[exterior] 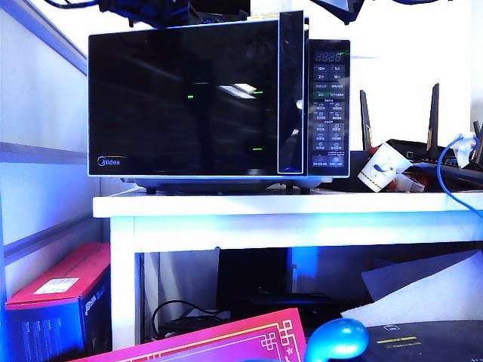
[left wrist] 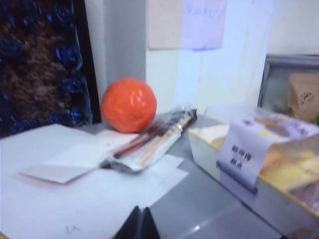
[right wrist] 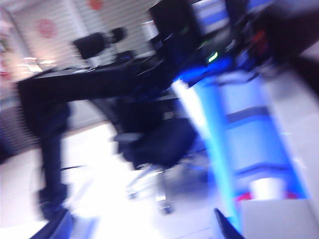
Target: Open the microwave door, place the box of snacks from the top of the microwave inside, then close the microwave door.
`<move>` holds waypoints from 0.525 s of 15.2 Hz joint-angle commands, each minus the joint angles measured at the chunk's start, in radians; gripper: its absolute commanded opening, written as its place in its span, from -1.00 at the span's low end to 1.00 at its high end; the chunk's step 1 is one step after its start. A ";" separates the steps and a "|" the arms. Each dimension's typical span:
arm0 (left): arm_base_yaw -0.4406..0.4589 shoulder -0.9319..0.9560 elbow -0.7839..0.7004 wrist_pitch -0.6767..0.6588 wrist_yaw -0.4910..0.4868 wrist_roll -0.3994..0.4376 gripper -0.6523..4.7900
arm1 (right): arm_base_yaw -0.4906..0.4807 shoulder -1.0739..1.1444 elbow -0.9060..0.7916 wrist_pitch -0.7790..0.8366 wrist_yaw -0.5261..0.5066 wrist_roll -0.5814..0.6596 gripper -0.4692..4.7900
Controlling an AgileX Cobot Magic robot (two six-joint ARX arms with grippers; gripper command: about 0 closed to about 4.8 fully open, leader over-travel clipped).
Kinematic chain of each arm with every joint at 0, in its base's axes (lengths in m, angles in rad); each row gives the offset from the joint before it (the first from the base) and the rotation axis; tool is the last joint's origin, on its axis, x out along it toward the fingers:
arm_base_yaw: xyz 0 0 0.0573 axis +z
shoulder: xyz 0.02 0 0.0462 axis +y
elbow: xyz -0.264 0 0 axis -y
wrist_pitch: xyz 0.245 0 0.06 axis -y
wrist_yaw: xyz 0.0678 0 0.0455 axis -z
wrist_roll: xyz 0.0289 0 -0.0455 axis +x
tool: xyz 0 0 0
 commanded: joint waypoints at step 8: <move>0.001 -0.004 0.002 0.017 0.001 0.020 -0.78 | -0.021 -0.008 0.003 -0.013 0.702 -0.273 0.57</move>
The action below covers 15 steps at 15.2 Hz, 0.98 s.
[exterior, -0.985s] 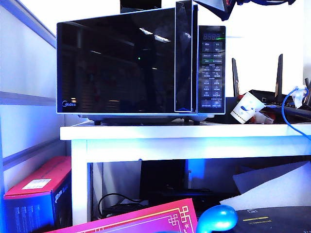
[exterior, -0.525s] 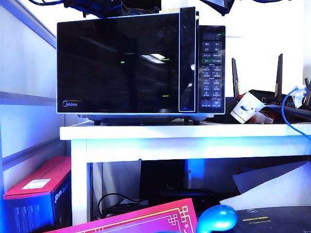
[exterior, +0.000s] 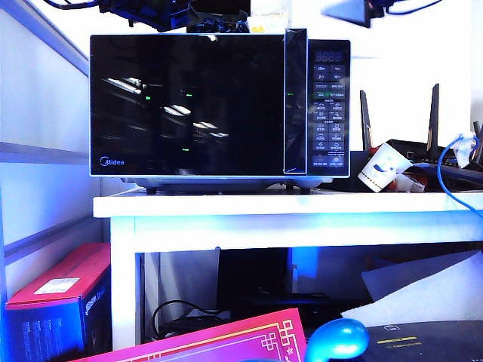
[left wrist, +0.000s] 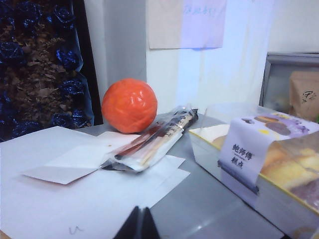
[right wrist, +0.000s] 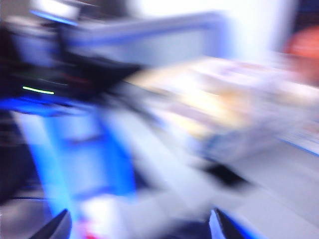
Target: Open the microwave door, place the box of snacks from the top of the microwave inside, then close the microwave door.
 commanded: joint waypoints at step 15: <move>-0.005 -0.011 0.115 -0.038 0.008 -0.020 -0.78 | 0.125 0.001 0.002 -0.220 0.020 -0.220 0.44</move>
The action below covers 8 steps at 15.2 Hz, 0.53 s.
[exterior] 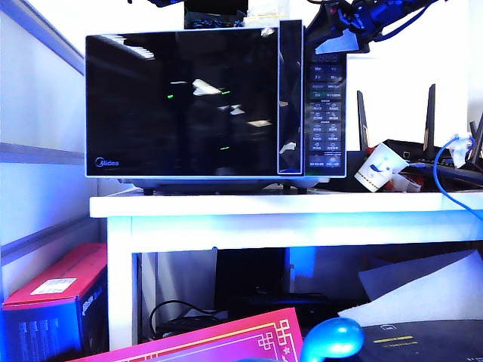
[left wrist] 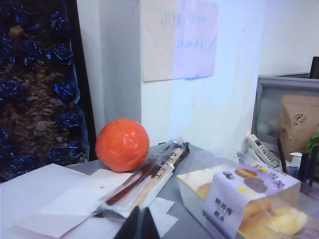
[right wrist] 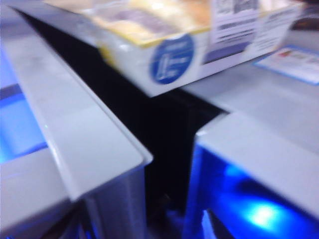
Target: Open the microwave door, place the box of snacks from the top of the microwave inside, then close the microwave door.
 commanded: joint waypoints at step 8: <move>-0.002 -0.028 0.006 -0.048 0.004 0.001 -0.78 | 0.024 -0.034 0.003 0.027 -0.584 0.114 0.44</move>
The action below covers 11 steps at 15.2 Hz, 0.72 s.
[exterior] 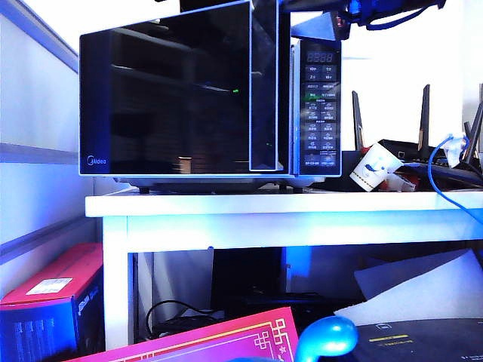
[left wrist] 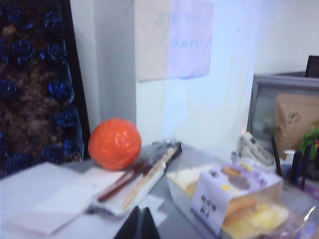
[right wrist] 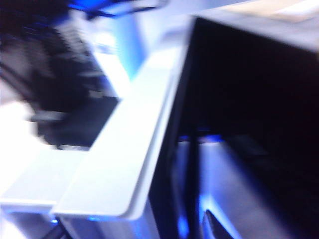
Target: Open the microwave door, place the box of snacks from the top of the microwave inside, then close the microwave door.
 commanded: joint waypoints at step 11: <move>-0.001 -0.005 0.006 -0.032 0.005 0.002 -0.78 | 0.013 -0.028 0.021 0.288 -0.329 0.414 0.32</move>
